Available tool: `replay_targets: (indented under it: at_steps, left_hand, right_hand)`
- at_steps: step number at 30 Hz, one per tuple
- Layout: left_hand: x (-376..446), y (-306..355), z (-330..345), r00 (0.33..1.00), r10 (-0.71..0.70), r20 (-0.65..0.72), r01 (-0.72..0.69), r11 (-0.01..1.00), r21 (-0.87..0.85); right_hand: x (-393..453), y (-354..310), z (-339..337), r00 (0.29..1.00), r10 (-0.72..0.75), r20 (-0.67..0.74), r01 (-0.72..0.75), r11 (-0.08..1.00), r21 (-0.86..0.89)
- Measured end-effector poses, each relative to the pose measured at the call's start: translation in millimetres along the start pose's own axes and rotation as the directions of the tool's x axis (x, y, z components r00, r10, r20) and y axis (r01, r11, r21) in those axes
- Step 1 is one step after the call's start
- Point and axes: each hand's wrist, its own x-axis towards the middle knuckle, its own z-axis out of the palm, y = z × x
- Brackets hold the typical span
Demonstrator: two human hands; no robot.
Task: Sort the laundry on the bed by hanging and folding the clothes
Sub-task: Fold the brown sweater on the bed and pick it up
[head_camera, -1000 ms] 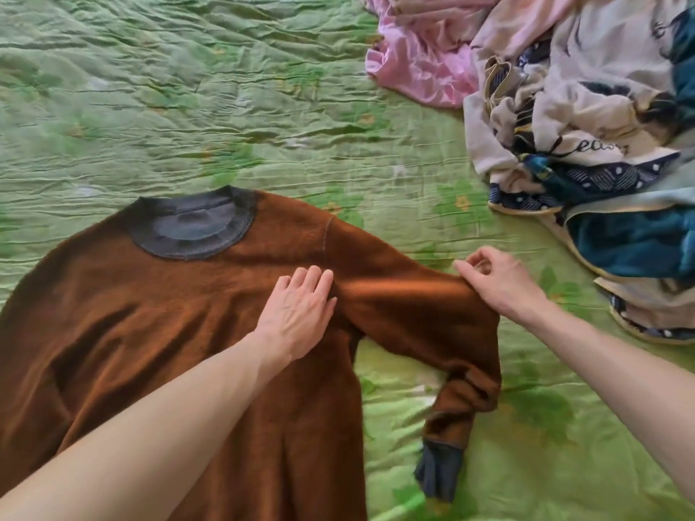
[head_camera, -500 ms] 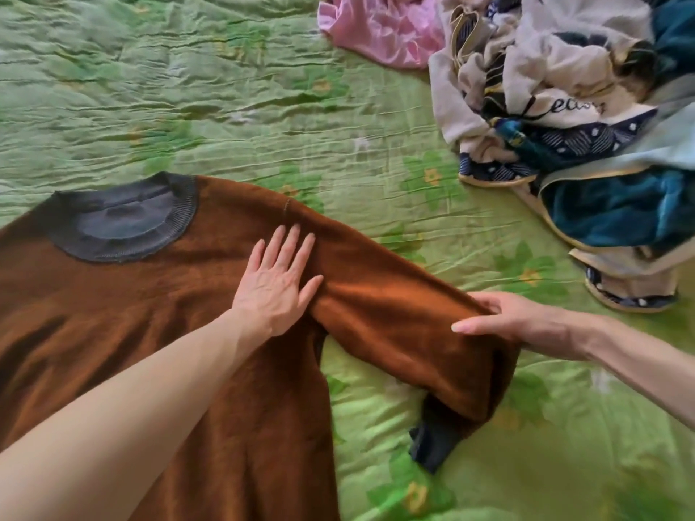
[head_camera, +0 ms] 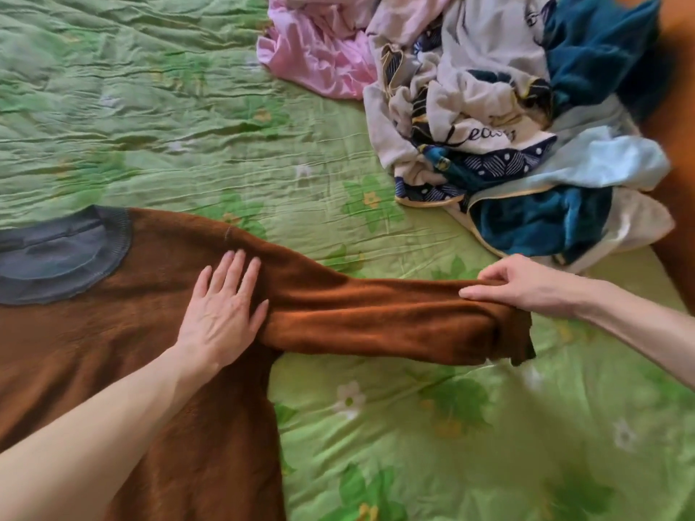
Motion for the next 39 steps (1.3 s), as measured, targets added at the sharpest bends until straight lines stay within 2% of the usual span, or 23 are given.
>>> replay_targets:
  at_steps: [2, 4, 9, 14, 17, 19, 22, 24, 26, 27, 30, 32, 35, 37, 39]
  left_hand:
    - [2.8, 7.6, -4.2, 0.995, 0.082, -0.06, -0.083, 0.996, -0.014]
    - [5.5, 16.4, -5.1, 0.974, 0.197, -0.11, -0.201, 0.979, -0.027]
    - [15.9, 42.6, -3.9, 0.939, 0.325, -0.115, -0.332, 0.942, -0.05]
    - [44.9, 63.0, -11.8, 0.952, 0.294, -0.087, -0.294, 0.956, 0.009]
    - [58.5, 71.0, -26.5, 0.951, 0.289, -0.108, -0.289, 0.957, 0.017]
    - [63.0, 72.2, -34.2, 0.964, 0.233, -0.126, -0.24, 0.97, -0.038]
    - [67.9, 67.3, -40.6, 0.984, 0.007, -0.181, -0.035, 0.988, -0.151]
    - [72.3, 62.6, -44.0, 0.969, -0.11, -0.22, 0.066, 0.978, -0.198]
    - [73.7, 59.4, -43.5, 0.967, -0.144, -0.211, 0.098, 0.972, -0.216]
    - [72.7, 59.0, -41.8, 0.971, -0.142, -0.194, 0.096, 0.969, -0.229]
    - [61.8, 63.6, -33.2, 0.971, -0.181, -0.154, 0.134, 0.953, -0.271]
    - [49.4, 66.8, -27.8, 0.942, -0.262, -0.208, 0.192, 0.932, -0.308]
    - [27.1, 66.2, -20.1, 0.919, -0.323, -0.225, 0.23, 0.904, -0.36]
    - [11.1, 62.2, -9.7, 0.96, -0.234, -0.154, 0.174, 0.928, -0.329]
    - [1.3, 53.7, 1.8, 0.994, -0.094, -0.059, 0.08, 0.975, -0.208]
  right_hand:
    - [5.1, 11.3, -1.6, 0.971, -0.038, -0.237, 0.026, 0.998, -0.055]
    - [11.6, 26.4, 4.0, 0.951, -0.032, -0.307, 0.018, 0.999, -0.048]
    - [20.7, 71.0, 29.4, 0.973, 0.047, -0.224, -0.036, 0.998, 0.055]
    - [6.2, 99.6, 51.7, 0.983, 0.04, -0.179, -0.004, 0.981, 0.196]
    - [-4.8, 105.1, 62.6, 0.988, -0.026, -0.154, 0.042, 0.994, 0.098]
    - [-6.9, 110.0, 67.6, 0.982, -0.038, -0.187, 0.066, 0.987, 0.147]
    - [-7.9, 116.7, 58.2, 0.96, 0.115, -0.254, 0.014, 0.889, 0.457]
    - [-11.2, 119.5, 46.1, 0.95, 0.217, -0.226, -0.025, 0.771, 0.636]
    - [-14.4, 122.2, 36.3, 0.934, 0.294, -0.201, -0.016, 0.598, 0.801]
    - [-16.3, 121.7, 33.1, 0.917, 0.334, -0.217, -0.007, 0.557, 0.83]
    - [-16.5, 123.3, 39.0, 0.859, 0.434, -0.27, -0.091, 0.649, 0.755]
    - [-12.9, 124.9, 51.9, 0.83, 0.462, -0.311, -0.131, 0.705, 0.697]
    - [-9.3, 140.7, 72.1, 0.816, 0.493, -0.301, -0.138, 0.672, 0.728]
    - [-15.6, 155.0, 81.5, 0.836, 0.473, -0.279, -0.209, 0.744, 0.635]
    - [-18.9, 170.1, 88.7, 0.844, 0.464, -0.269, -0.251, 0.785, 0.566]
